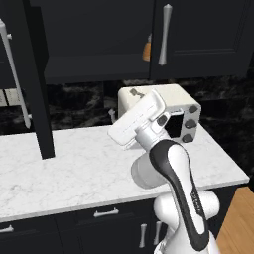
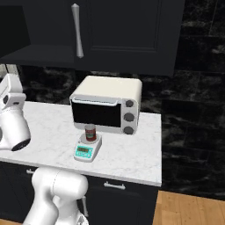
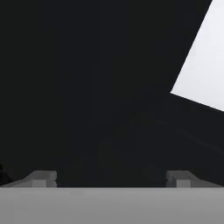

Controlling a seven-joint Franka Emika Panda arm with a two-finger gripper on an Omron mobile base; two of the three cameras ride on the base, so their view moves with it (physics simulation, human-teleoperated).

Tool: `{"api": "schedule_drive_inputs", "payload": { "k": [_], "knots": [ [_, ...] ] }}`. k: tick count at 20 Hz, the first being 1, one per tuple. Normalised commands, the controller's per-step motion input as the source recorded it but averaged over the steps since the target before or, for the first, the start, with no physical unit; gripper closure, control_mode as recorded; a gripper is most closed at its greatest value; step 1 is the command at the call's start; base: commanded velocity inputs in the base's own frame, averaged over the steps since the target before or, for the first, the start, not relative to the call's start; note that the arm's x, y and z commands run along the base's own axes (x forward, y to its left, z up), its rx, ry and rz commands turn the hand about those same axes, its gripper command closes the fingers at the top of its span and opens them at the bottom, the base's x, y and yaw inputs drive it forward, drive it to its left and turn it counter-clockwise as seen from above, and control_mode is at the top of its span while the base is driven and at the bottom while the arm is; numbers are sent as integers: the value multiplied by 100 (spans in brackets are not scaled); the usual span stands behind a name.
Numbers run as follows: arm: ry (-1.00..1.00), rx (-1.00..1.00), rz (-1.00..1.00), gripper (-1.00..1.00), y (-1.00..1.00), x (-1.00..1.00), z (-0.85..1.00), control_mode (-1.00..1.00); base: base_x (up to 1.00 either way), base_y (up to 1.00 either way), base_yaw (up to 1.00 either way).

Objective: Pick the canned food and place it on the digital scale for weighing, and close the cabinet.

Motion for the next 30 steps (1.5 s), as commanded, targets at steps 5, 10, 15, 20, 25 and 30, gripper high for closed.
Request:
{"api": "schedule_drive_inputs", "payload": {
  "k": [5, 10, 15, 20, 25, 30],
  "knots": [
    [-7, 20, 0, -100, 80, 4, -61, -100, 0, 0, 0],
    [-1, 5, 0, -100, 99, -2, -24, -100, 0, 0, 0],
    [0, 35, 0, -100, 40, -6, -72, -100, 0, 0, 0],
    [-1, 48, 0, -100, 0, -15, -82, -100, 0, 0, 0],
    [-8, 21, 0, -100, 22, -16, -26, -100, 0, 0, 0],
    [-1, 0, 0, -100, 90, 0, -1, -100, 0, 0, 0]
  ]
}}
